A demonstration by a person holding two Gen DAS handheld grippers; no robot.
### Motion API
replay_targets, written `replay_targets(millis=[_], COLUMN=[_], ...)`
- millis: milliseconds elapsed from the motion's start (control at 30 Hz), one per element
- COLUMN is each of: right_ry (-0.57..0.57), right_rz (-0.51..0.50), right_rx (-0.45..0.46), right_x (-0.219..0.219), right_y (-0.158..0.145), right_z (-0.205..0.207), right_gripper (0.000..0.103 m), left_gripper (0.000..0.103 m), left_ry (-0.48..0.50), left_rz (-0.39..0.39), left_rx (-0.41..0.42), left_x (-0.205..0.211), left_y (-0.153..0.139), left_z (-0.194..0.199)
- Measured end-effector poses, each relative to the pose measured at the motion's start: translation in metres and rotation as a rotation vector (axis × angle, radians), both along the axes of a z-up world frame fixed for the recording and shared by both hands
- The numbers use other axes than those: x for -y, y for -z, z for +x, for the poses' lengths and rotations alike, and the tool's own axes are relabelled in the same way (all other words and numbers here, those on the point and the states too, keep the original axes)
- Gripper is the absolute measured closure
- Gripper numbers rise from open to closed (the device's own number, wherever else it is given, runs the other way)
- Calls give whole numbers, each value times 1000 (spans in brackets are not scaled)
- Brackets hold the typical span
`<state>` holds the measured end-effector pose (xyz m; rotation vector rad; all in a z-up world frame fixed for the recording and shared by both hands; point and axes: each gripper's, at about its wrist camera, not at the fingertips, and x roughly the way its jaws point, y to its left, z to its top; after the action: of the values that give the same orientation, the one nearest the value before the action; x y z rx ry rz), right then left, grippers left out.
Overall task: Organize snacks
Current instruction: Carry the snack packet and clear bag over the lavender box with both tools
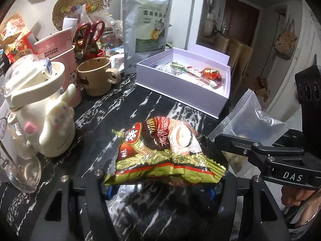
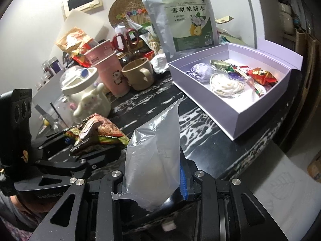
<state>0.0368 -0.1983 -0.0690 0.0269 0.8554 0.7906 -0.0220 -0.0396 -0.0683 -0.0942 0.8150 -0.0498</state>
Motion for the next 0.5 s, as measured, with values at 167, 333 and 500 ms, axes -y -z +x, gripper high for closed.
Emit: replay_targets(millis=[167, 333, 500], right_ry=[38, 94, 146], right_rz=[27, 52, 56], right_rx=[-3, 7, 36], right_x=[9, 24, 40], right_y=[-6, -16, -29], right_z=[-16, -29, -42], right_gripper=[70, 70, 70], left_gripper=[39, 39, 39], left_ry=[57, 97, 145], left_rz=[9, 1, -3], left_rx=[23, 52, 72], left_x=[8, 16, 30], left_y=[-12, -23, -35], left_z=[-8, -13, -17])
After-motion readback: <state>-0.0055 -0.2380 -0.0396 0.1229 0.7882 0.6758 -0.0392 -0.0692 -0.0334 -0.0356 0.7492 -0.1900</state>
